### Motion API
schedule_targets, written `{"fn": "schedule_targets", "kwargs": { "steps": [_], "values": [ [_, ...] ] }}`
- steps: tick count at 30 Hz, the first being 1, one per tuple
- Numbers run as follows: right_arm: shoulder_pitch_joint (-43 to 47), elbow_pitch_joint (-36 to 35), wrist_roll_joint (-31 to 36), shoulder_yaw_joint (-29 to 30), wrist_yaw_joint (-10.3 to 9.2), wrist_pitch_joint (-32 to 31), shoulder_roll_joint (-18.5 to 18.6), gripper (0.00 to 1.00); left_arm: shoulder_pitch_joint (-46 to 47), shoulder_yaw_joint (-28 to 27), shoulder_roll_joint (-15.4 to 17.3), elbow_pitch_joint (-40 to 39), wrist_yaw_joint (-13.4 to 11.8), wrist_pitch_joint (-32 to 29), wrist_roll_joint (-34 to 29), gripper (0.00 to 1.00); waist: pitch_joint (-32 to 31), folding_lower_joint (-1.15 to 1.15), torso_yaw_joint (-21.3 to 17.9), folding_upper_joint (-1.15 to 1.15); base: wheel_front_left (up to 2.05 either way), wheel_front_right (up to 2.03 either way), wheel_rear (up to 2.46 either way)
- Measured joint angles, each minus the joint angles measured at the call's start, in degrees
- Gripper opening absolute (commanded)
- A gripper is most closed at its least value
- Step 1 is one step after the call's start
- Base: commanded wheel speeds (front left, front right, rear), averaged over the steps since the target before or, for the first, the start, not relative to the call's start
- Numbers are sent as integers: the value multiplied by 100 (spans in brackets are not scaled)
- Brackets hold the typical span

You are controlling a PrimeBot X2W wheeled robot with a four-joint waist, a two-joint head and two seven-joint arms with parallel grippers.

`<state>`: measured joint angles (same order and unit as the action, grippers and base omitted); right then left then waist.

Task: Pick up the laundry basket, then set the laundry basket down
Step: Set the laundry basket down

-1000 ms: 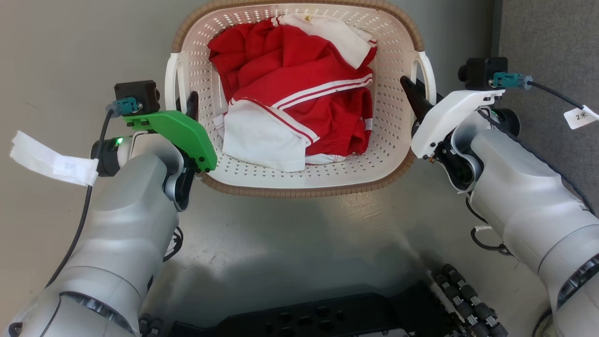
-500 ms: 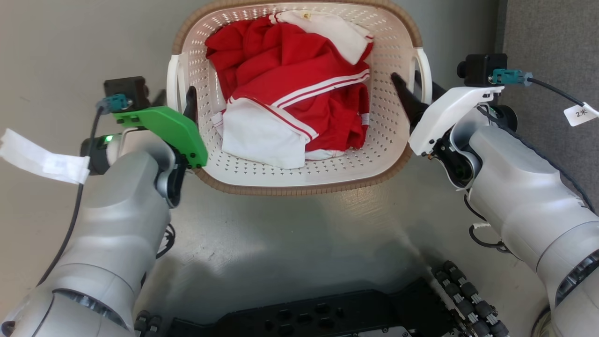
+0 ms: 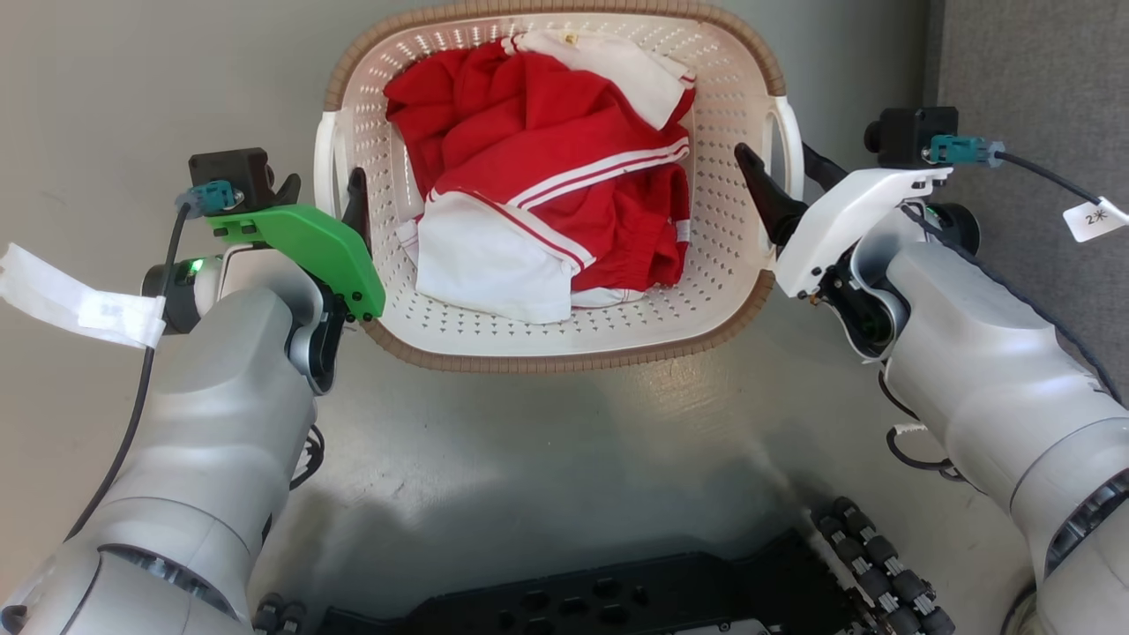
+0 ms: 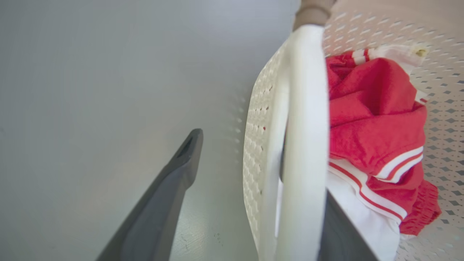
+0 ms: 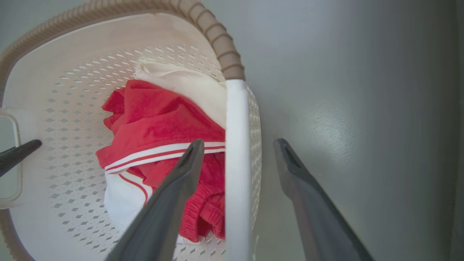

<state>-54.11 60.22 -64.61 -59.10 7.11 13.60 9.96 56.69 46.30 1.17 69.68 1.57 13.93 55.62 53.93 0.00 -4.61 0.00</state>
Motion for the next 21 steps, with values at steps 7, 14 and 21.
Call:
{"fn": "schedule_targets", "kwargs": {
  "steps": [7, 14, 21],
  "values": [
    [21, 78, -69, -52, 0, 7, -67, 100, -27, 94, 4, 40, 94, 30, -42, 100, -267, 0, -20, 0, 0, 0, 0],
    [192, 135, -187, -56, 0, 9, -76, 100, -211, 186, 4, 71, 130, 32, -90, 100, -680, 0, -56, 0, 0, 0, 0],
    [274, 100, -201, -53, 0, 53, -78, 100, -294, 198, 10, -77, 153, 32, -260, 100, -1198, 0, -98, 0, 0, 0, 0]
  ]
}}
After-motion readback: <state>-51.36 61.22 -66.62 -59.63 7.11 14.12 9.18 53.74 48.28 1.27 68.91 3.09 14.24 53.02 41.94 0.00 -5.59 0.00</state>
